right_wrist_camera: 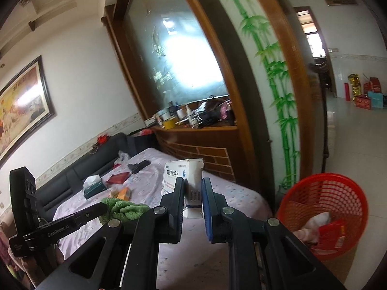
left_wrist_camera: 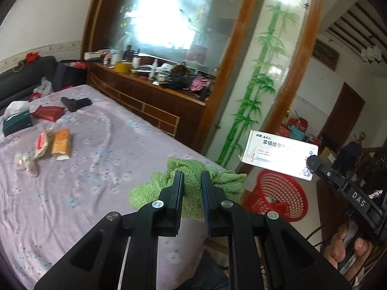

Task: Collect trash
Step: 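Carry the green towel and white medicine box to the red basket and release both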

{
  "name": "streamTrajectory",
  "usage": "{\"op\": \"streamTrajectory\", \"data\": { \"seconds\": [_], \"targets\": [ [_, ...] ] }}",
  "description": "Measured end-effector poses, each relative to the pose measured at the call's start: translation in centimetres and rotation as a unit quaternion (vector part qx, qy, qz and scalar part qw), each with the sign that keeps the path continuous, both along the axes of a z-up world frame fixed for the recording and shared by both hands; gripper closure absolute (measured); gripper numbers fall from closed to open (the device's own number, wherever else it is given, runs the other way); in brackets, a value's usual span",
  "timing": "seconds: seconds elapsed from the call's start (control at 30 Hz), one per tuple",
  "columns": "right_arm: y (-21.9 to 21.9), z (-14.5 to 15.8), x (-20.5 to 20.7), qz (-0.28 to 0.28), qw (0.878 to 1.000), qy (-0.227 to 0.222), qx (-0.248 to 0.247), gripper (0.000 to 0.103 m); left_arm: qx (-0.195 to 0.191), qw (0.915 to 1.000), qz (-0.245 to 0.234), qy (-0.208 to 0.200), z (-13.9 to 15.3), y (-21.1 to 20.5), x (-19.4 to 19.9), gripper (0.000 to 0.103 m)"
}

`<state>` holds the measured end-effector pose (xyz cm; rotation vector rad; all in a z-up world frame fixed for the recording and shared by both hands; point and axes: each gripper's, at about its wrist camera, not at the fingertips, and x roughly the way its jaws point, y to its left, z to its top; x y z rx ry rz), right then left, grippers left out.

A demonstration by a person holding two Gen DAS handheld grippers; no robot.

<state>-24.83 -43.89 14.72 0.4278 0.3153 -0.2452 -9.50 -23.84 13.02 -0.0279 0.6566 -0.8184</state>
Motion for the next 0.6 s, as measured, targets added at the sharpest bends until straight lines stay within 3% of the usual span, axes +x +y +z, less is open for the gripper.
{"op": "streamTrajectory", "data": {
  "seconds": [0.6],
  "targets": [
    [-5.4,1.1,-8.8,-0.118,0.993,-0.012,-0.011,0.088,-0.012,0.9956,-0.092,-0.012,1.5,-7.2,-4.8,0.089]
  ]
}}
